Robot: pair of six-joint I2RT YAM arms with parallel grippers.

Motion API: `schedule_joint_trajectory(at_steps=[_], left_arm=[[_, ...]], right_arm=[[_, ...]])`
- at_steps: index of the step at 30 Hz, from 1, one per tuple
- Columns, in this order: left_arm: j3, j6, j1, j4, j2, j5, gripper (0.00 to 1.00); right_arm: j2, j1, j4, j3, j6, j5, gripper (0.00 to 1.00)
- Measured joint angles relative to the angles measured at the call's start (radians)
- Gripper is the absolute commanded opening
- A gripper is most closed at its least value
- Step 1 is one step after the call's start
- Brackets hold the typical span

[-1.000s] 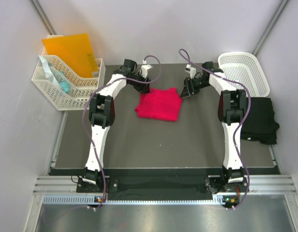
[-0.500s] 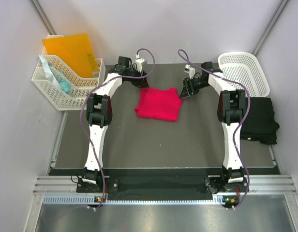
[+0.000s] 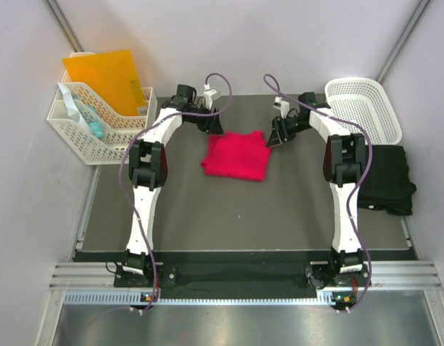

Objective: Fold and stack the t-shirts
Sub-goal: Fold the tshirt

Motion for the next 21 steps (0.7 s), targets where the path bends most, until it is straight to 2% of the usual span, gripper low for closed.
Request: schedule_joint_trajectory(at_steps=[21], left_arm=[[0.021, 0.047, -0.001, -0.03, 0.062, -0.017, 0.58]], right_arm=[[0.0, -0.001, 0.001, 0.0, 0.005, 0.0, 0.64]])
